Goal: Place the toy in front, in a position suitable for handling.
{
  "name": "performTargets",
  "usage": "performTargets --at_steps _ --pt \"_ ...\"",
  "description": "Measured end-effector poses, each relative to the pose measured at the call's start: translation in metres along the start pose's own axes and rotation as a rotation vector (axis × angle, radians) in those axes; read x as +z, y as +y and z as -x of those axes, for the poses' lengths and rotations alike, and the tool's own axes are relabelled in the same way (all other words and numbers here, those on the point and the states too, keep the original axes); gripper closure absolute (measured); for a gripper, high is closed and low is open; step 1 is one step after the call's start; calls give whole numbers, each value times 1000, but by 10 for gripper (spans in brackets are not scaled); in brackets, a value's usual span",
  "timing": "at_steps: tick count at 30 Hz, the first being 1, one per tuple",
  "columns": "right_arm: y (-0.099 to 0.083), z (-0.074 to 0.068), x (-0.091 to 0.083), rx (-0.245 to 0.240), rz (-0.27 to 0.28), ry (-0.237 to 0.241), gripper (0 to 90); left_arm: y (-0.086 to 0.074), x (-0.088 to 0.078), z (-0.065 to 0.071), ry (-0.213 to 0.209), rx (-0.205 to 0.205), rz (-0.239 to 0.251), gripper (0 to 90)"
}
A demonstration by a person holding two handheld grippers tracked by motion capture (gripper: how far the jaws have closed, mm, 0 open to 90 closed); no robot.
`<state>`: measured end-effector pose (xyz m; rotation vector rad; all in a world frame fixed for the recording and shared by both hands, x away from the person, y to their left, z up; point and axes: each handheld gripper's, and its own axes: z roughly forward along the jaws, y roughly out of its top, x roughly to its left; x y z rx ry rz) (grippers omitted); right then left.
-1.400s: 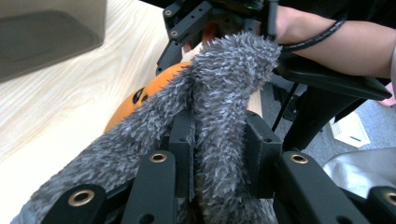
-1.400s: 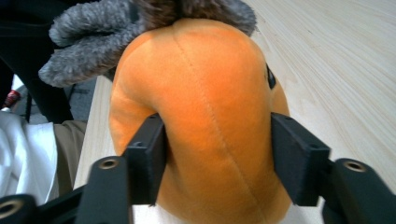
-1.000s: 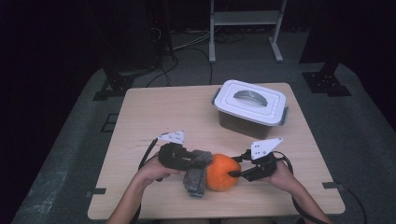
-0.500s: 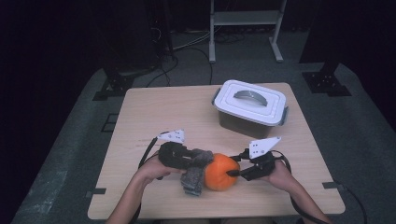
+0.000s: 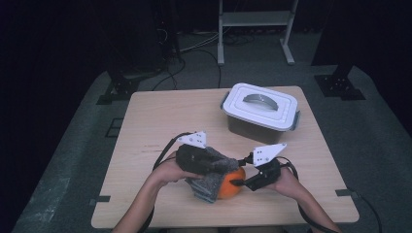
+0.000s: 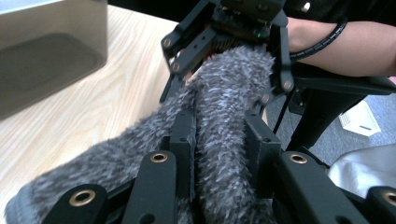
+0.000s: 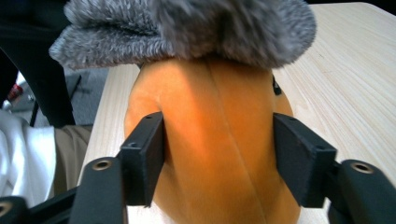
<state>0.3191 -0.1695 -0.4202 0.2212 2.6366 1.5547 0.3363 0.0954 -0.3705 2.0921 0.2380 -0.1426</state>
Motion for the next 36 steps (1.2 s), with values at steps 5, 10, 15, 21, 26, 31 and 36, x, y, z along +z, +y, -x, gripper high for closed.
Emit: performTargets --at_steps 5,10,15,21,26,31,36 --pt "-1 1 1 12 13 1 332 -5 -6 1 5 -2 -2 686" --pt "1 -3 9 15 4 9 392 1 0 5 4 21 -11 677" --pt "0 -4 3 -7 -28 -8 549 -1 -1 2 12 13 -5 678" --pt "-10 3 -8 31 -17 1 563 -18 -13 -8 52 -44 0 678" --pt "-16 8 -20 65 -7 -24 567 -41 -12 -18 78 -97 -31 678" --pt "-16 7 -28 78 -9 -49 577 -48 -8 -20 65 -116 -26 678" --pt "-15 6 -28 88 -9 -49 585 -38 -5 -18 48 -95 -2 678"
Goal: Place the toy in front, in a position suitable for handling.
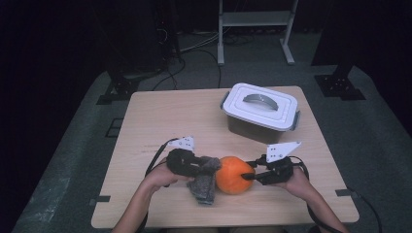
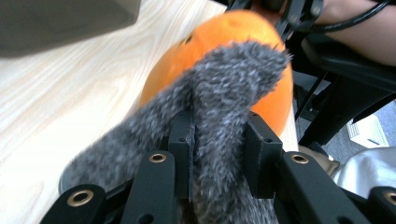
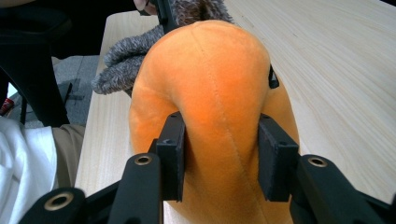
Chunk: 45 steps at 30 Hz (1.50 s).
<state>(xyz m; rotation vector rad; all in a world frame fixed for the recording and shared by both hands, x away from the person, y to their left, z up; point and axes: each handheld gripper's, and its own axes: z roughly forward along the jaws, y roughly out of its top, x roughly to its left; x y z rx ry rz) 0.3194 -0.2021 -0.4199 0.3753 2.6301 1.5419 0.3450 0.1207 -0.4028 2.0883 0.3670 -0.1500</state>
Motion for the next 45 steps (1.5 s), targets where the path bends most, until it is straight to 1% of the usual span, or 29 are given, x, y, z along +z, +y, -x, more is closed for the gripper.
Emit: performTargets --at_steps 3,5,7,9,10,11,13,15,16,18,20,23,27,30,33,35,37,39,41,43,45 --pt "-1 0 -1 10 9 6 587 7 -1 5 -26 17 43 678" --pt "-1 0 -1 10 8 9 588 10 1 6 -17 31 25 678" --pt "-1 0 -2 13 6 6 588 8 4 4 -13 22 20 678" --pt "-2 -1 -3 18 6 3 588 4 6 2 1 20 -8 678" --pt "-2 0 -4 17 6 2 588 4 6 2 1 20 -8 678" --pt "-3 -1 -5 15 6 -1 588 -3 8 -1 7 1 -24 678" --pt "-4 -1 -8 16 4 -6 588 -10 10 -3 13 -16 -40 678" --pt "-6 -1 -12 24 9 -12 588 -16 7 -6 14 -24 -30 678" --pt "-7 -1 -15 28 11 -17 588 -18 3 -6 14 -31 -12 678" --pt "-10 0 -20 35 16 -28 588 -18 -5 -7 26 -29 0 678" --pt "-13 1 -24 45 21 -37 587 -17 -17 -7 38 -26 20 678" --pt "-16 1 -28 55 28 -52 587 -17 -39 -5 74 -22 46 678" --pt "-16 1 -29 55 32 -58 586 -21 -75 -3 140 -25 66 678" --pt "-15 1 -28 54 33 -58 586 -27 -105 -2 201 -26 57 678" --pt "-15 1 -27 53 33 -60 586 -36 -132 -1 260 -48 45 678" --pt "-15 2 -27 54 32 -60 586 -44 -148 -1 300 -63 22 678" --pt "-15 2 -27 55 33 -60 585 -50 -160 -1 326 -82 12 678" --pt "-15 3 -27 57 34 -59 585 -55 -166 -1 348 -87 -12 677" --pt "-14 3 -27 56 35 -60 585 -58 -164 -3 354 -92 -36 677" --pt "-14 3 -26 56 34 -60 585 -61 -152 -6 345 -94 -67 672" --pt "-13 2 -26 53 32 -62 585 -64 -134 -12 327 -98 -105 667"
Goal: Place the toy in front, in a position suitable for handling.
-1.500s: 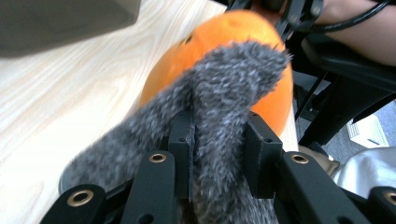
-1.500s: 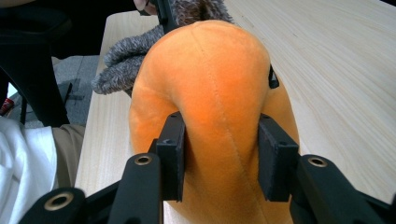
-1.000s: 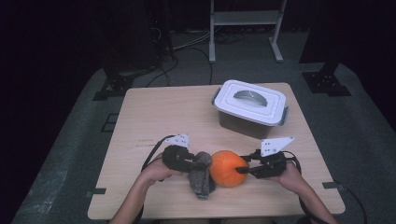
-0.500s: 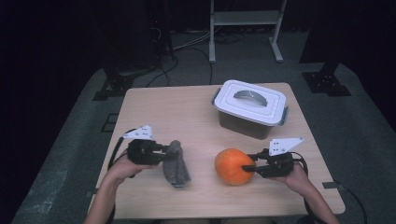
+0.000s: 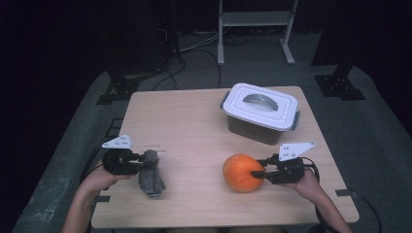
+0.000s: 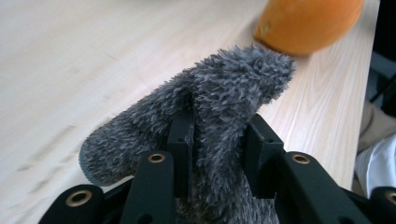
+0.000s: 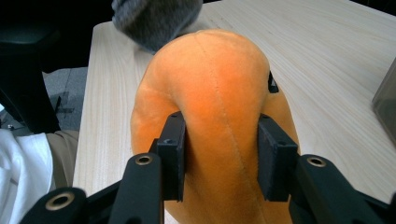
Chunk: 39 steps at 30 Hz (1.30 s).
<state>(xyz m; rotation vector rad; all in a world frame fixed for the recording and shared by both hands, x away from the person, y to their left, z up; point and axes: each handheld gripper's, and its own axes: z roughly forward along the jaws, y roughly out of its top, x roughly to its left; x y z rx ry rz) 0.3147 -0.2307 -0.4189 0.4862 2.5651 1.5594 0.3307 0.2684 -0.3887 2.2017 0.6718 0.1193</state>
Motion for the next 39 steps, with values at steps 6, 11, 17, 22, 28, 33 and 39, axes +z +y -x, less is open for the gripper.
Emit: performTargets --at_steps 6,11,17,22,28,33,39 --pt "-1 -1 0 3 2 0 585 4 59 5 -84 8 -3 620" --pt "0 -1 1 5 4 1 586 4 84 10 -83 -5 47 527" --pt "-1 -2 0 8 4 -5 586 -4 84 15 -39 -10 115 416" --pt "2 -4 0 1 -6 -24 588 -10 80 19 4 -9 140 346" --pt "3 -2 -9 29 -16 -63 597 -14 75 23 33 -13 181 266" --pt "4 -1 -25 61 -44 -158 600 -16 74 25 83 -15 205 231" --pt "13 -2 -15 101 -76 -281 561 -17 74 24 78 -48 214 196"
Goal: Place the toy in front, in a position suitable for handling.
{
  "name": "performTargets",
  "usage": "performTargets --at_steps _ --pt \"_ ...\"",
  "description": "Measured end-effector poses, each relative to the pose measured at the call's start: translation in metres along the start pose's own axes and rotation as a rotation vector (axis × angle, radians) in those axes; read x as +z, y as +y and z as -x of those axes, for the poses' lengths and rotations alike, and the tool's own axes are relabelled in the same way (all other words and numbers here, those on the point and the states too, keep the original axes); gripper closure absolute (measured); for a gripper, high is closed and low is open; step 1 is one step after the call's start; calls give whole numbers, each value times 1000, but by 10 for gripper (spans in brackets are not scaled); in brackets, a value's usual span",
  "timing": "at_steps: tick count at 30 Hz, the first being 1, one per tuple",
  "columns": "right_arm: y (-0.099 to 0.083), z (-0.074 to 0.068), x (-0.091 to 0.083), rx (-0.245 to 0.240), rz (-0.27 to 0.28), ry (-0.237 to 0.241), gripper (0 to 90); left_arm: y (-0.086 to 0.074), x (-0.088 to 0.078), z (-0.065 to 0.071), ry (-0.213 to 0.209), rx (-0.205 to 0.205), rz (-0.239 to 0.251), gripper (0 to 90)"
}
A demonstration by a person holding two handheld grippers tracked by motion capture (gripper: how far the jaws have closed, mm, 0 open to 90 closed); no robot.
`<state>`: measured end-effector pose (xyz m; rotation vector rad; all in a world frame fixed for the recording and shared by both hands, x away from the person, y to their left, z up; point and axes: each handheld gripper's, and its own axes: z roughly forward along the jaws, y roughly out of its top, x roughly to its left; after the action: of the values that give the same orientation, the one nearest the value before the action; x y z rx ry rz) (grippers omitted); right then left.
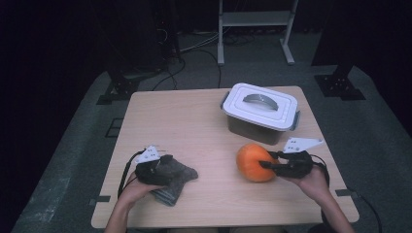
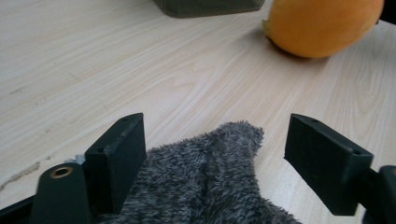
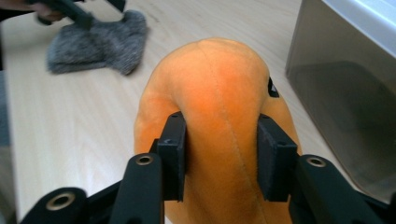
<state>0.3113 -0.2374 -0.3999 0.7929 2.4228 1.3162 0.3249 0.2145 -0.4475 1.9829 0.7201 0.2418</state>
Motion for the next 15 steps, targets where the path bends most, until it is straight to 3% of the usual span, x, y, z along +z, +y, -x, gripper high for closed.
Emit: performTargets --at_steps 2,4,6,9,15 --pt "5 -9 12 12 8 -1 513 0 0 0 -8 -1 5 196" --pt "11 -19 23 -16 13 18 467 0 0 1 -12 -4 5 195" --pt "16 -28 30 -29 14 64 455 0 0 1 -13 -8 3 192" --pt "21 -39 33 -36 10 129 411 1 1 2 -29 -14 14 188" --pt "21 -44 27 -37 -9 188 400 2 3 5 -33 -4 11 188"
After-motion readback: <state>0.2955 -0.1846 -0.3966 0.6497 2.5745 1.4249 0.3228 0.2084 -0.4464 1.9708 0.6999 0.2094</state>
